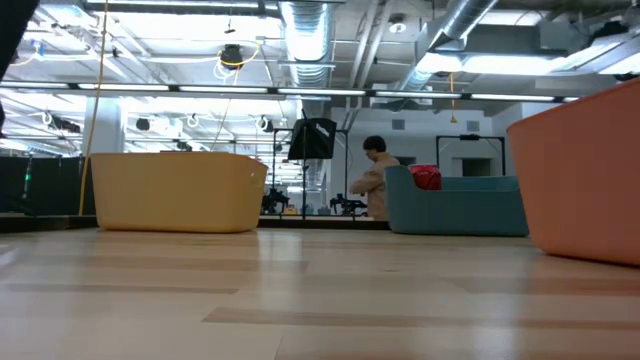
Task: Sort soda cans
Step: Put the red soda can into the orange bin
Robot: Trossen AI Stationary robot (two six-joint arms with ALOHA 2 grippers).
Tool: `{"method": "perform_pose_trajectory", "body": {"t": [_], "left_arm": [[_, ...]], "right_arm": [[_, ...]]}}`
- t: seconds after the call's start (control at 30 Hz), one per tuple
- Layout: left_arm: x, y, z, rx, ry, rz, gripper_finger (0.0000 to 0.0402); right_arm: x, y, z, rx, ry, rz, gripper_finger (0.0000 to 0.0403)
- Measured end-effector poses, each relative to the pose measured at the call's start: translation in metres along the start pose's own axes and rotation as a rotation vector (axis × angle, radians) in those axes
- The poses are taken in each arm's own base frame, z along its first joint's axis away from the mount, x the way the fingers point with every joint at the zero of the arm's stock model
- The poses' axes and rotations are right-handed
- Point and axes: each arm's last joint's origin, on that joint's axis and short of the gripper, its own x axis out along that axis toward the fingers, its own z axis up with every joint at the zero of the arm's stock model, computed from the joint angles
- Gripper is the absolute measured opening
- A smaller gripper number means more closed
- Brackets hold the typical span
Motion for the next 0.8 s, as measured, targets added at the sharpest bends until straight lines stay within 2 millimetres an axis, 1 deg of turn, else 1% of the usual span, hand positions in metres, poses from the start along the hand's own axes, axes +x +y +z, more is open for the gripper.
{"method": "perform_pose_trajectory", "body": {"t": [0.1,0.2,0.33,0.43,0.53,0.63,0.8], "left_arm": [[-0.022,0.000,-0.018,-0.039,-0.079,0.039,0.0137],[-0.046,0.008,-0.038,-0.089,-0.164,0.061,0.0134],[-0.067,0.011,-0.077,-0.134,-0.204,0.069,0.0134],[-0.075,0.011,-0.104,-0.144,-0.207,0.079,0.0134],[-0.081,0.015,-0.123,-0.176,-0.194,0.115,0.0134],[-0.084,0.021,-0.135,-0.210,-0.184,0.154,0.0134],[-0.093,0.032,-0.154,-0.252,-0.178,0.222,0.0134]], "right_arm": [[0.002,0.004,-0.005,-0.010,-0.002,-0.017,0.0384],[0.004,0.005,-0.007,-0.018,0.001,-0.035,0.0384],[0.006,0.002,-0.004,-0.046,0.010,-0.061,0.0384],[0.005,-0.003,0.001,-0.055,0.041,-0.054,0.0384],[0.004,-0.008,0.008,-0.043,0.070,-0.036,0.0384],[0.003,-0.013,0.011,-0.019,0.121,-0.029,0.0384],[0.004,-0.013,0.010,0.005,0.205,-0.016,0.0384]]}}
